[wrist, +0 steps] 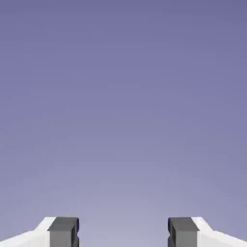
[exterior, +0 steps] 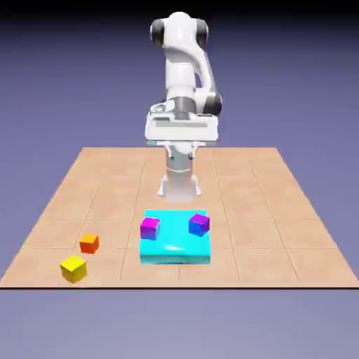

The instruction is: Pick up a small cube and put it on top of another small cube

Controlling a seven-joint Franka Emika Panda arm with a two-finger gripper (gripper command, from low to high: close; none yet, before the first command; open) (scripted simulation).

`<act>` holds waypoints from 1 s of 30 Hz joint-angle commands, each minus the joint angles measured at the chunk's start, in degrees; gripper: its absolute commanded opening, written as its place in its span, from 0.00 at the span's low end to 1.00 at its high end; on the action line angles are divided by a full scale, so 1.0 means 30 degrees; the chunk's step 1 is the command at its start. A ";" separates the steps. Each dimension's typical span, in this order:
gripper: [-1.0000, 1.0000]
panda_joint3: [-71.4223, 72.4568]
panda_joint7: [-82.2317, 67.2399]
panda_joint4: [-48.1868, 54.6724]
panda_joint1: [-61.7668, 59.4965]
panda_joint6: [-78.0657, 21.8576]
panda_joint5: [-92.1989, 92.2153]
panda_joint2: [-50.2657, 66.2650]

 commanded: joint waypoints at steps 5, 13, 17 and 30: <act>0.50 0.1080 0.4154 0.1918 -0.2649 -0.1244 -0.0168 0.2778; 0.50 0.2807 1.0799 0.4987 -0.6886 -0.3234 -0.0436 0.7221; 0.50 0.3671 1.4121 0.6521 -0.9005 -0.4228 -0.0571 0.9443; 0.50 0.6478 2.4919 1.1507 -1.5890 -0.7462 -0.1007 1.6664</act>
